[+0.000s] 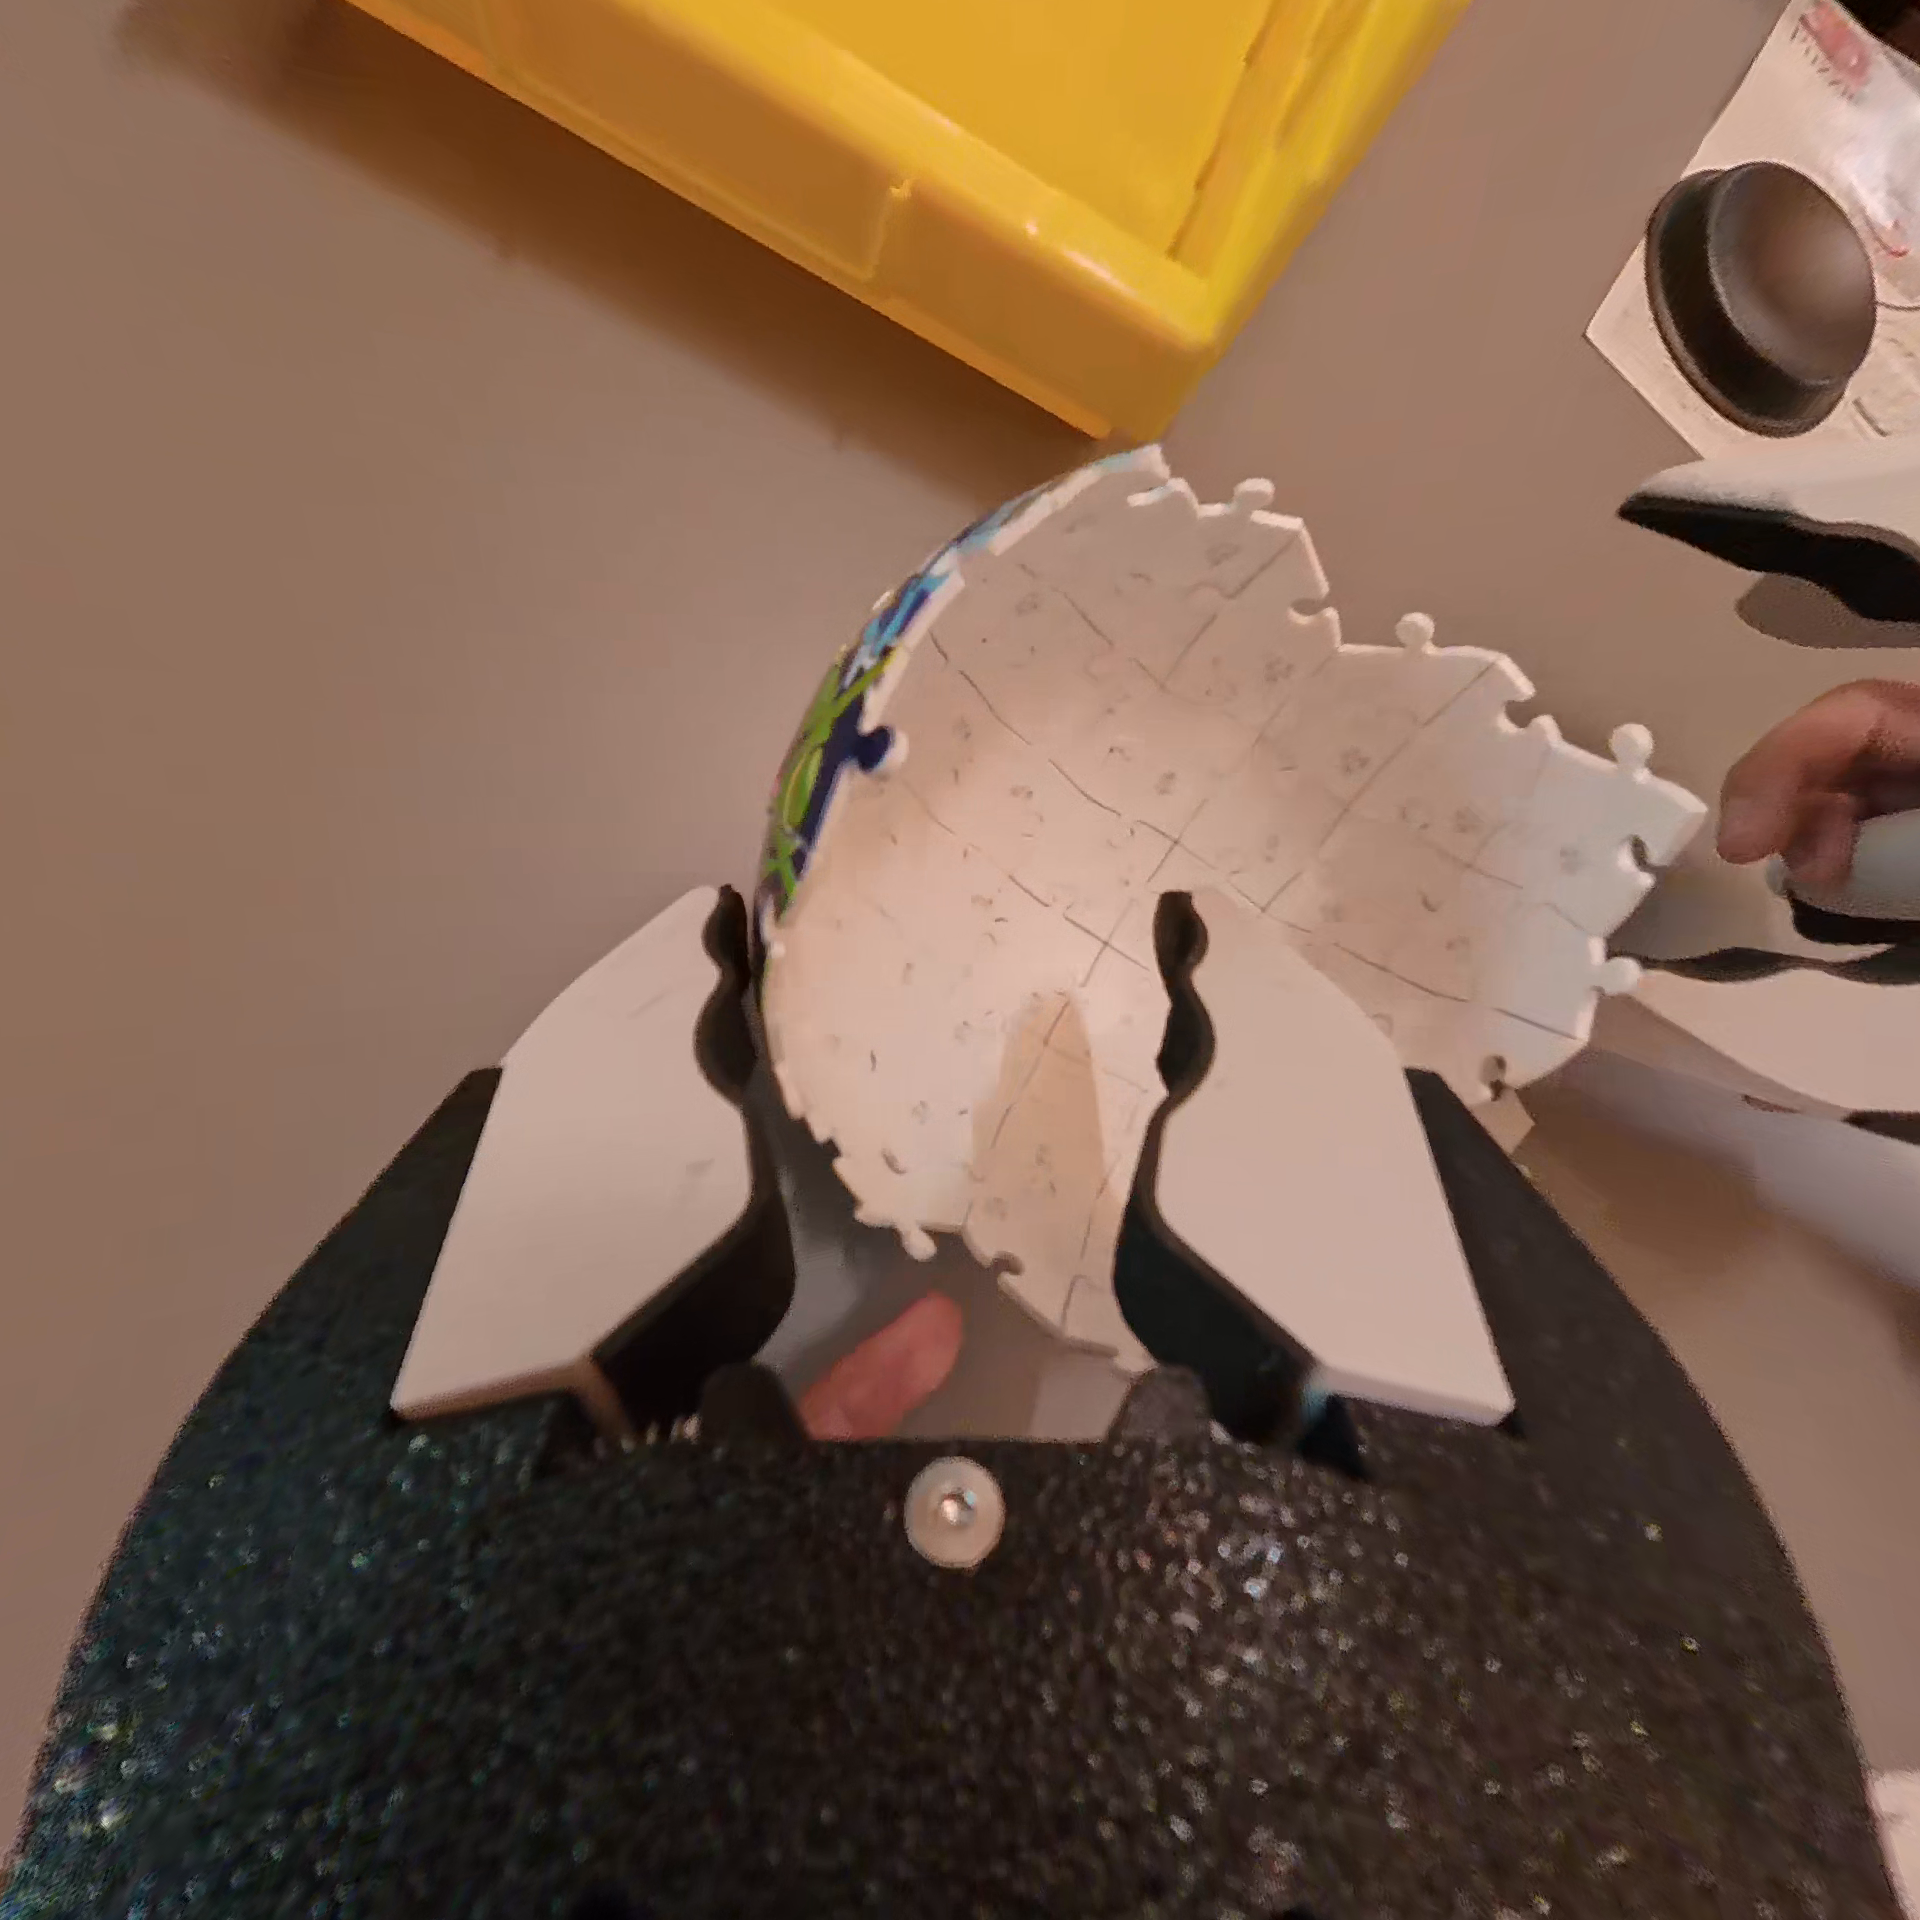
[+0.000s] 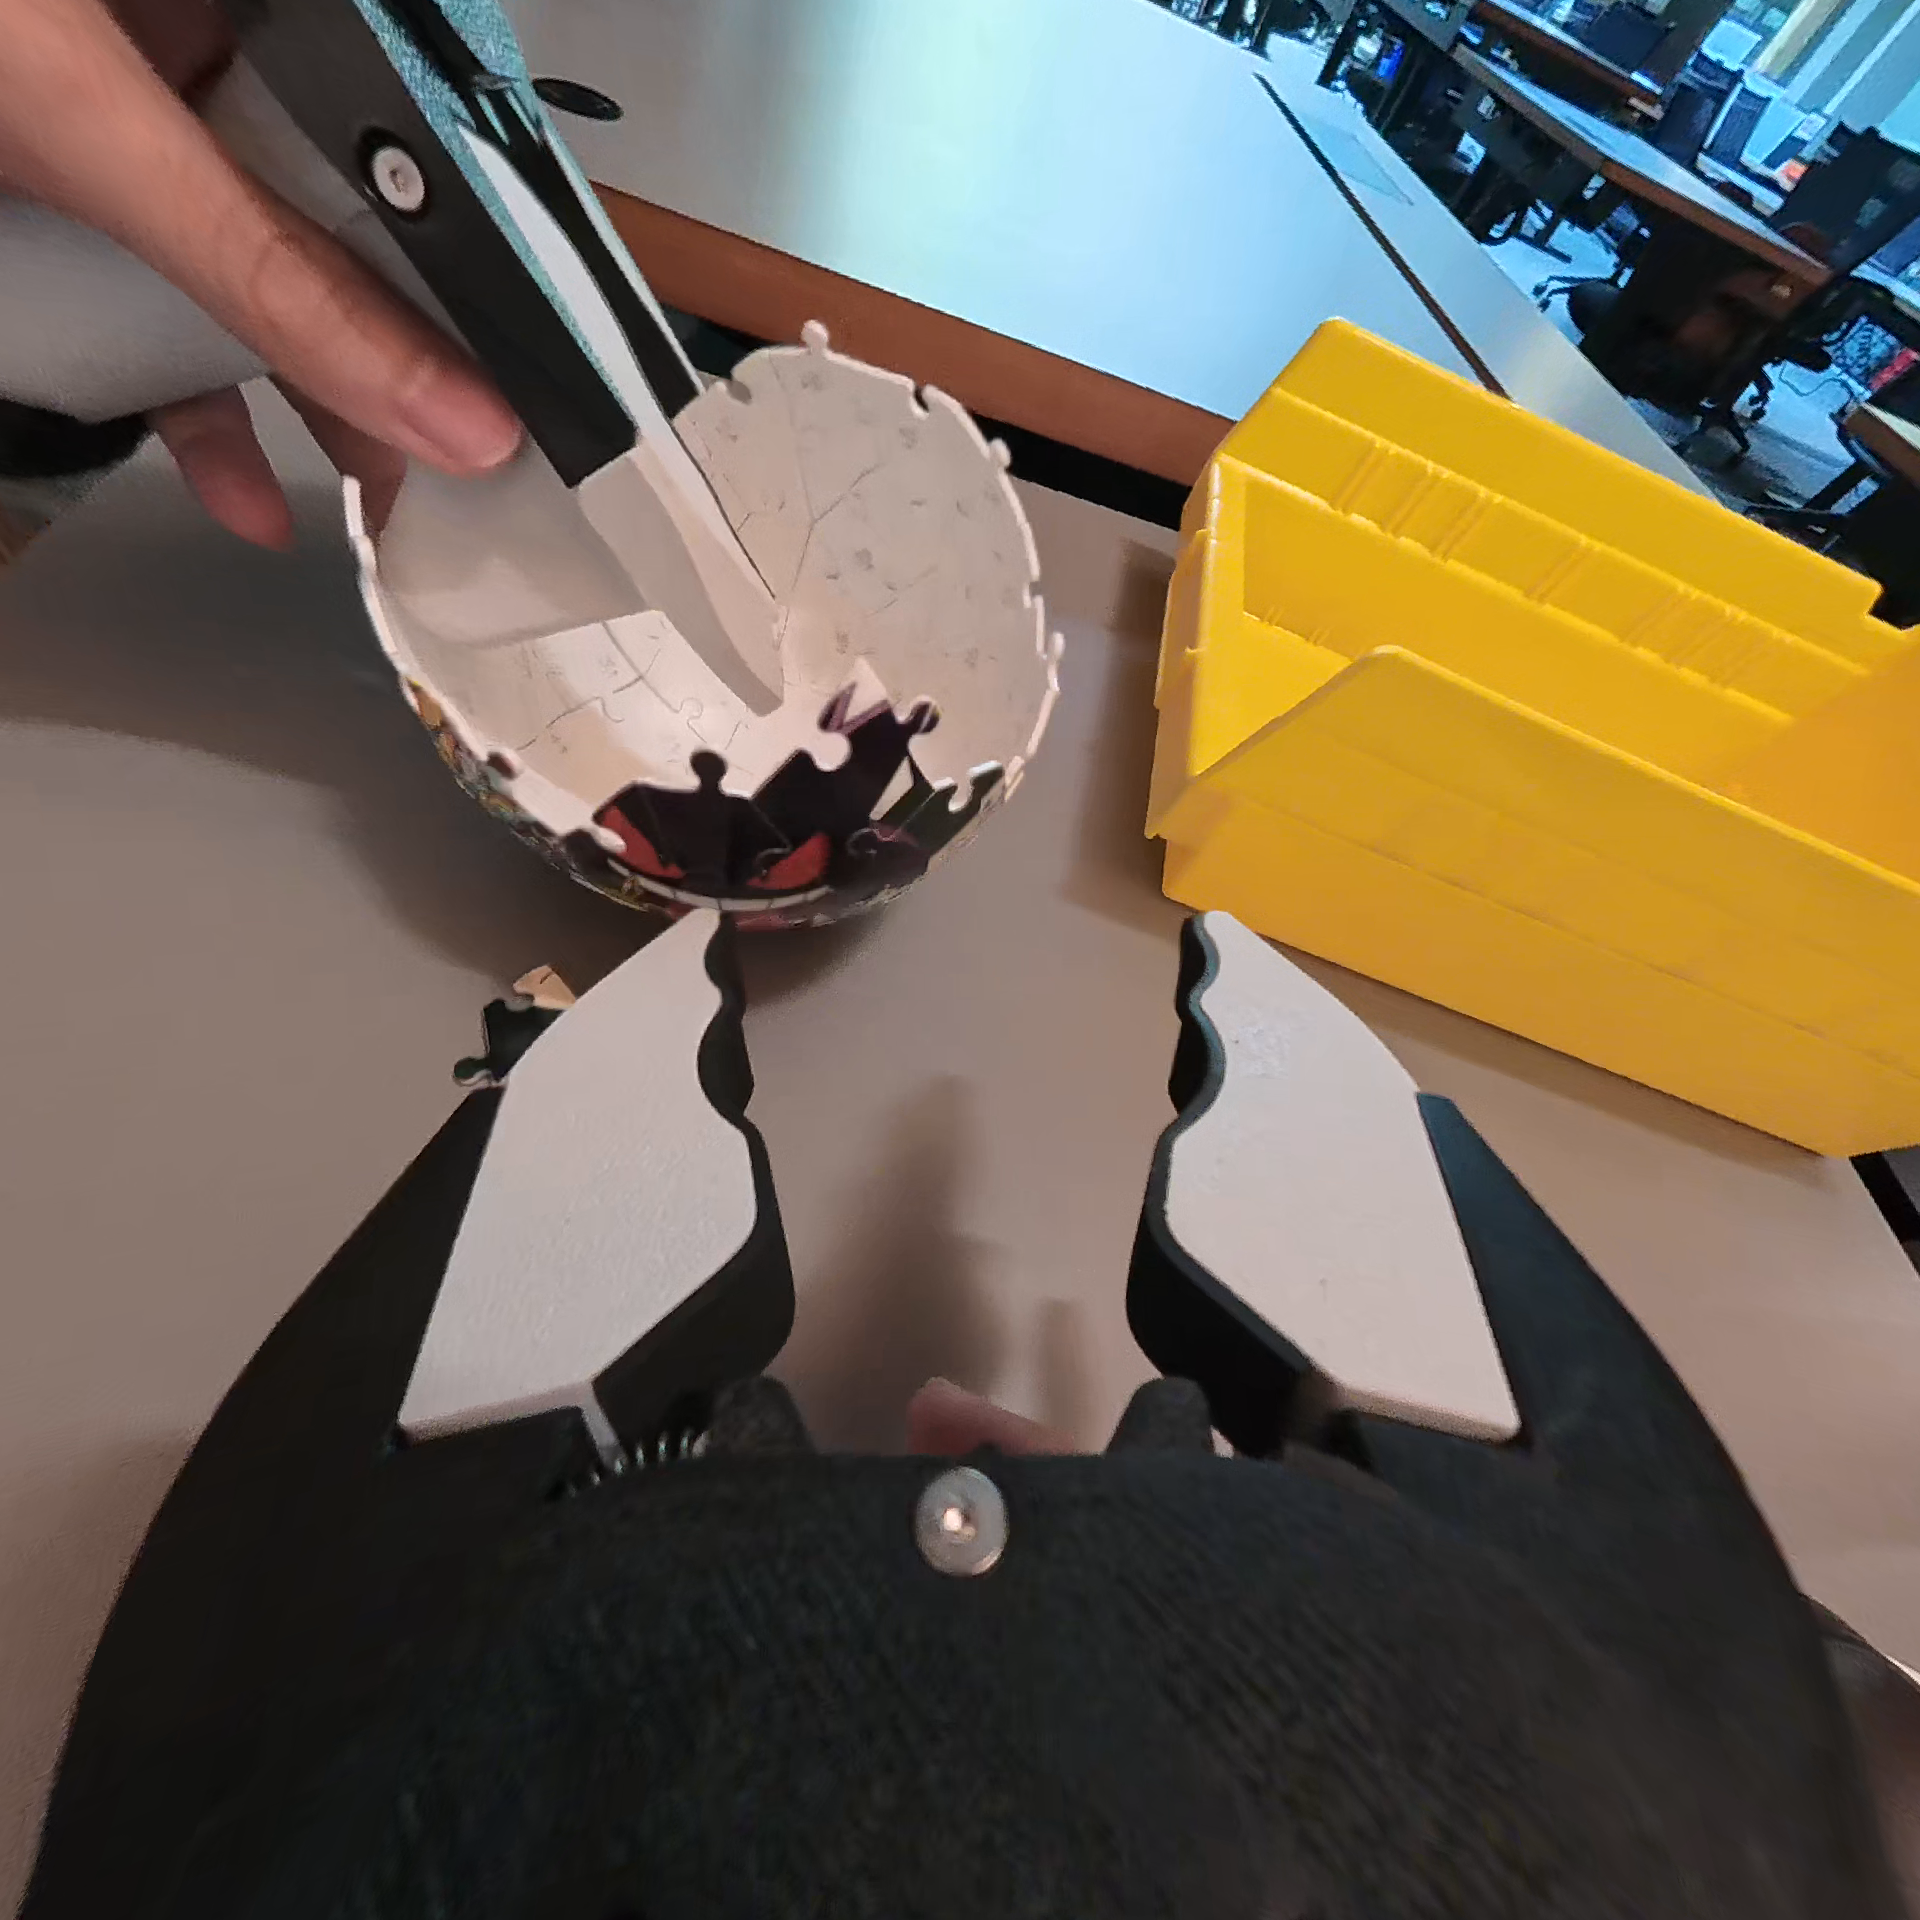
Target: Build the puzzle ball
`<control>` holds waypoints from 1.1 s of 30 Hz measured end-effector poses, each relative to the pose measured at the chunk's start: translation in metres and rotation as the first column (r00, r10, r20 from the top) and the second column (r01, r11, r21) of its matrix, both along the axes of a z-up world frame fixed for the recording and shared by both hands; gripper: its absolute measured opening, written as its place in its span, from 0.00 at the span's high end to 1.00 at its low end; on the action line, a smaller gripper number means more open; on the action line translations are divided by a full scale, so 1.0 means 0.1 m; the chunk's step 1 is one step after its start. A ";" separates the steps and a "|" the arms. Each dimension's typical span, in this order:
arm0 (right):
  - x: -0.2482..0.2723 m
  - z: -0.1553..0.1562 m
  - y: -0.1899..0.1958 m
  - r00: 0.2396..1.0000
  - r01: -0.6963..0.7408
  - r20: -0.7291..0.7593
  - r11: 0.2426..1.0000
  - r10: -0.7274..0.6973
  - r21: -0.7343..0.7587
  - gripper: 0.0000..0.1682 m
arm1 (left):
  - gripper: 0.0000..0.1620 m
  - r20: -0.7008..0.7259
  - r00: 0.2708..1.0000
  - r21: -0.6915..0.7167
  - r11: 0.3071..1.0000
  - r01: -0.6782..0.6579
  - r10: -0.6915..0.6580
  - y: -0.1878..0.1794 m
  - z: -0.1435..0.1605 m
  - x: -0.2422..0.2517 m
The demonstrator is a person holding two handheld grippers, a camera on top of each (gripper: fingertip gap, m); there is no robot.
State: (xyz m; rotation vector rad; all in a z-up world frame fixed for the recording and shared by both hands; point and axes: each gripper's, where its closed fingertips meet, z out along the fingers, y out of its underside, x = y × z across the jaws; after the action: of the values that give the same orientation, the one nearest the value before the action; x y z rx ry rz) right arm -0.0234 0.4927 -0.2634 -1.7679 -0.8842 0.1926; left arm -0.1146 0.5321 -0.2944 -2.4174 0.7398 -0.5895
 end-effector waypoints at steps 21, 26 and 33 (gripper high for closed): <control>-0.48 -0.61 -0.60 0.916 -0.337 0.091 0.872 0.391 -0.354 0.73 | 0.53 0.072 0.996 0.048 0.997 -0.058 0.055 0.10 0.21 -0.08; -0.51 -0.63 -0.69 0.904 -0.369 0.049 0.833 0.425 -0.412 0.85 | 0.53 0.085 0.995 0.043 0.998 -0.053 0.049 0.09 0.23 -0.06; -0.44 -0.58 -0.74 0.885 -0.391 0.069 0.816 0.460 -0.425 0.87 | 0.53 0.101 0.994 0.067 0.996 -0.057 0.050 0.10 0.32 -0.09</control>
State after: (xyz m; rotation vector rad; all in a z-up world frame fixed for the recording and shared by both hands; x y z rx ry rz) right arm -0.0670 0.4187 -0.3218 -1.9543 -1.4497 0.5596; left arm -0.1235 0.5417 -0.2627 -2.3178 0.6420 -0.6468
